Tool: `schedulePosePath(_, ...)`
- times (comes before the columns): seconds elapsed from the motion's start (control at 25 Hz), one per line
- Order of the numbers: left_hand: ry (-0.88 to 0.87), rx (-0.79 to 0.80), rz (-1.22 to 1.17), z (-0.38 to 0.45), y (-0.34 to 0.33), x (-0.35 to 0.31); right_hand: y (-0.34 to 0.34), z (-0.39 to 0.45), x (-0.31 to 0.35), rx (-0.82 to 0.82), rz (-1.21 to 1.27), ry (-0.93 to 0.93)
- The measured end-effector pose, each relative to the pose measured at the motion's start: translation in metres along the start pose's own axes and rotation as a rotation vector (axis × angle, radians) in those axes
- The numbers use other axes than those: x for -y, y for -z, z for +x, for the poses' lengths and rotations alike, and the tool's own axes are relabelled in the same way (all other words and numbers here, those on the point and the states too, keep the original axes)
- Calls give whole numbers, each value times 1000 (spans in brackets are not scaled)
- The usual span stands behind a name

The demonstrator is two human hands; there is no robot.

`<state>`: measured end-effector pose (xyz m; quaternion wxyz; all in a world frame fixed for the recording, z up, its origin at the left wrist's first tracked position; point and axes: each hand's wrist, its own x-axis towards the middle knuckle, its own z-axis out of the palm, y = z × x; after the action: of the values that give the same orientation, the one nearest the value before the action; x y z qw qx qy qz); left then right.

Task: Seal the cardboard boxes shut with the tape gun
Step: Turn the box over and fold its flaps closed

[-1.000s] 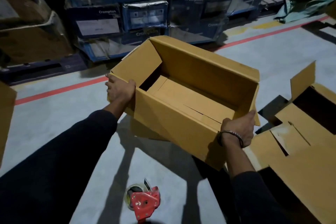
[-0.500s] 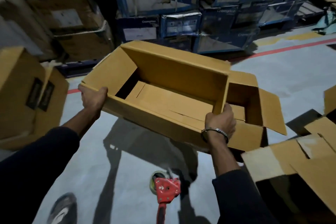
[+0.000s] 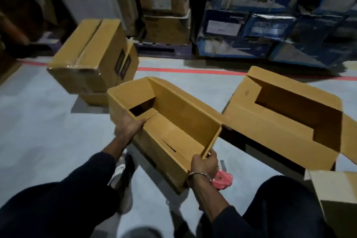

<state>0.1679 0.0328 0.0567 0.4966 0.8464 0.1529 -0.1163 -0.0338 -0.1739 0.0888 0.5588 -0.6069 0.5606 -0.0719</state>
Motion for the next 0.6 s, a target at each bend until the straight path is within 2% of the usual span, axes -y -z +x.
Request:
schedulePosePath(0.12, -1, 43, -27, -43, -9, 17, -39, -21, -36, 39, 24, -91)
schedulePosePath(0.28, 60, 52, 44, -41, -18, 68, -68, -26, -84, 86, -61, -311)
schedulePosePath(0.4, 54, 93, 139, -30, -10, 96, -83, -40, -110, 308, -174, -472)
schedulePosePath(0.52, 43, 89, 32, -19, 0, 110, -96, -32, -121, 506, -311, -547)
schedulePosePath(0.6, 14, 151, -47, -8, 2, 118, -91, -25, -115, 655, -454, -585)
